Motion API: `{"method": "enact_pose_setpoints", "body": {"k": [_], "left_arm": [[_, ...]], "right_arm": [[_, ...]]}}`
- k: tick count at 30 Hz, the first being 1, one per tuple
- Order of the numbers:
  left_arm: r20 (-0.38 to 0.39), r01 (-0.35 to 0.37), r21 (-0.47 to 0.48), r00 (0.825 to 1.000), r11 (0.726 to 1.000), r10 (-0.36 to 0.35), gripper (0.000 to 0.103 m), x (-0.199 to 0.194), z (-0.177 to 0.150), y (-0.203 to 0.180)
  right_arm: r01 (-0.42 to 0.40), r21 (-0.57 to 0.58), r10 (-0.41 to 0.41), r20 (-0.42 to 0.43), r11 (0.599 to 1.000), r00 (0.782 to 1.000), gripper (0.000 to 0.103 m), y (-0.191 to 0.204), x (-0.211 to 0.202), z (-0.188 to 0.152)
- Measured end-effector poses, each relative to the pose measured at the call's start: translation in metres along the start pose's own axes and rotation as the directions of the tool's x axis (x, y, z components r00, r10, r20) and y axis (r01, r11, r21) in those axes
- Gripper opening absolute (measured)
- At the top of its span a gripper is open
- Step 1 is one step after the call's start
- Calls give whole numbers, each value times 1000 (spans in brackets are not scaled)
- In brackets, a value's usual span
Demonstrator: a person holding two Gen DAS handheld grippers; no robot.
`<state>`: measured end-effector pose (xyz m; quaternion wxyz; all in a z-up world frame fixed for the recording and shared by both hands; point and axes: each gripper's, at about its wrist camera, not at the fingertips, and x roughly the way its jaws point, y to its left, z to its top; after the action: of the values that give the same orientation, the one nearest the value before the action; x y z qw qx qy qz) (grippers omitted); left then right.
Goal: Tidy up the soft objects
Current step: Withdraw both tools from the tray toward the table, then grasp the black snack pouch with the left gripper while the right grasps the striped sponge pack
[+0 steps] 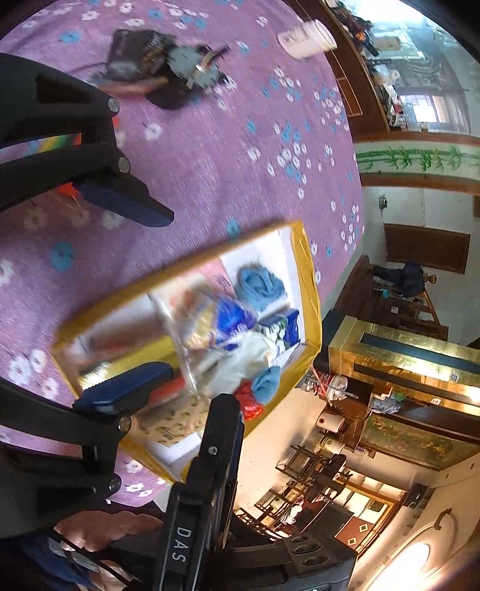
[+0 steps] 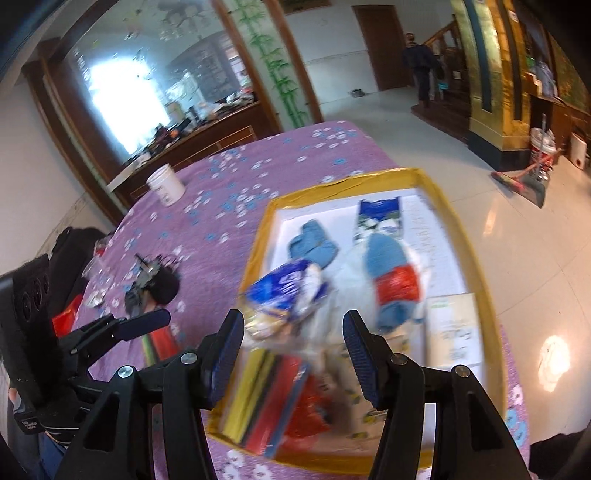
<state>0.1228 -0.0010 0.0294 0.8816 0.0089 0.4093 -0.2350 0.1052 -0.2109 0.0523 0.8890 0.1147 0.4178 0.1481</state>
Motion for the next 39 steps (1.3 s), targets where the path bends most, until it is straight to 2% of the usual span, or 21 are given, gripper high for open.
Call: {"method": "enact_pose_setpoints", "body": {"k": [8, 15, 21, 26, 32, 34, 36, 37, 39], "left_arm": [[29, -54, -75, 998, 996, 56, 75, -29, -23, 38], [62, -116, -217, 989, 969, 132, 75, -60, -48, 97], [51, -170, -374, 978, 912, 203, 75, -73, -61, 152], [20, -171, -474, 979, 864, 204, 75, -70, -67, 181], [-20, -181, -542, 979, 821, 203, 75, -67, -71, 194], [-39, -196, -561, 977, 804, 211, 76, -66, -67, 196], [-58, -203, -583, 976, 787, 209, 76, -62, -64, 199], [-69, -208, -598, 975, 774, 209, 76, -60, -62, 202], [-92, -220, -630, 973, 745, 210, 76, -53, -57, 207]], "right_arm": [[-40, -49, 38, -42, 998, 998, 60, 30, 13, -10], [-92, -152, 76, -108, 984, 991, 60, 78, 36, -21], [-159, -238, 111, -203, 958, 973, 66, 125, 73, -37], [-183, -333, 93, -269, 925, 959, 67, 163, 110, -47], [-135, -450, 2, -283, 883, 959, 67, 187, 144, -58], [-138, -456, 5, -281, 879, 960, 67, 188, 151, -62], [-145, -446, 21, -272, 883, 962, 62, 183, 151, -64], [-135, -451, 19, -254, 882, 967, 50, 182, 149, -64], [-149, -437, 39, -249, 887, 968, 46, 177, 149, -62]]}}
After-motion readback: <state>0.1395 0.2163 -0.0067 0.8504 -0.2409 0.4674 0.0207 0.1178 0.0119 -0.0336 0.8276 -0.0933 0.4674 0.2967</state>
